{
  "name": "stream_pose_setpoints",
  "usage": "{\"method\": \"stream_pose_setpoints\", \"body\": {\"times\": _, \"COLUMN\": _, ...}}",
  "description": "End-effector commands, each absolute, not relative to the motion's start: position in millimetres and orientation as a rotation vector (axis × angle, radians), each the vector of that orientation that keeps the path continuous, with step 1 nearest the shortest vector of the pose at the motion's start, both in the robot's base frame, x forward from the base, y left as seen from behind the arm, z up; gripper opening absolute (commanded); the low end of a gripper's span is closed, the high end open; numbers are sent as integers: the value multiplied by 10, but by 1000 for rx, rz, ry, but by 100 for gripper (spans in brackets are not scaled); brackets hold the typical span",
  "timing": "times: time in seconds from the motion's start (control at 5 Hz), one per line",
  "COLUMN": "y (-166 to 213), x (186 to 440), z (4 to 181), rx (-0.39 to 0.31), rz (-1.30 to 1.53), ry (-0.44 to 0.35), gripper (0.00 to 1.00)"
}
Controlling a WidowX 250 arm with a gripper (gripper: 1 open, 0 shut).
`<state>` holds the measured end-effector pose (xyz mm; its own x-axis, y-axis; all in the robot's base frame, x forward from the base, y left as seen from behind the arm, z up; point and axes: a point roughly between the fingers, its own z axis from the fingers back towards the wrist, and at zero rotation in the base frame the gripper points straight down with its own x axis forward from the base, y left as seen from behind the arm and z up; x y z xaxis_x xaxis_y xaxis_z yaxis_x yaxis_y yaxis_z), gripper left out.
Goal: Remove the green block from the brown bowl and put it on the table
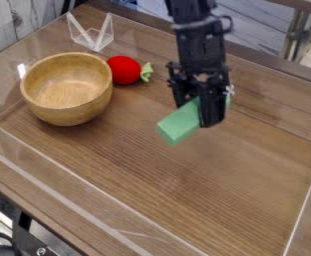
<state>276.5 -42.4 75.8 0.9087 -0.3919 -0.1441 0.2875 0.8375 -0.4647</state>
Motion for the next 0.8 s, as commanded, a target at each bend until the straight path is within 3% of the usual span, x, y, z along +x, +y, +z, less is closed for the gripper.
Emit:
{"method": "stream_pose_setpoints", "body": {"times": 0.0, "y": -363, "x": 2859, "z": 798, "rx": -424, "rz": -316, "ry": 181, "gripper": 0}}
{"method": "stream_pose_setpoints", "body": {"times": 0.6, "y": -365, "x": 2840, "z": 758, "rx": -386, "rz": -271, "ry": 197, "gripper": 0}}
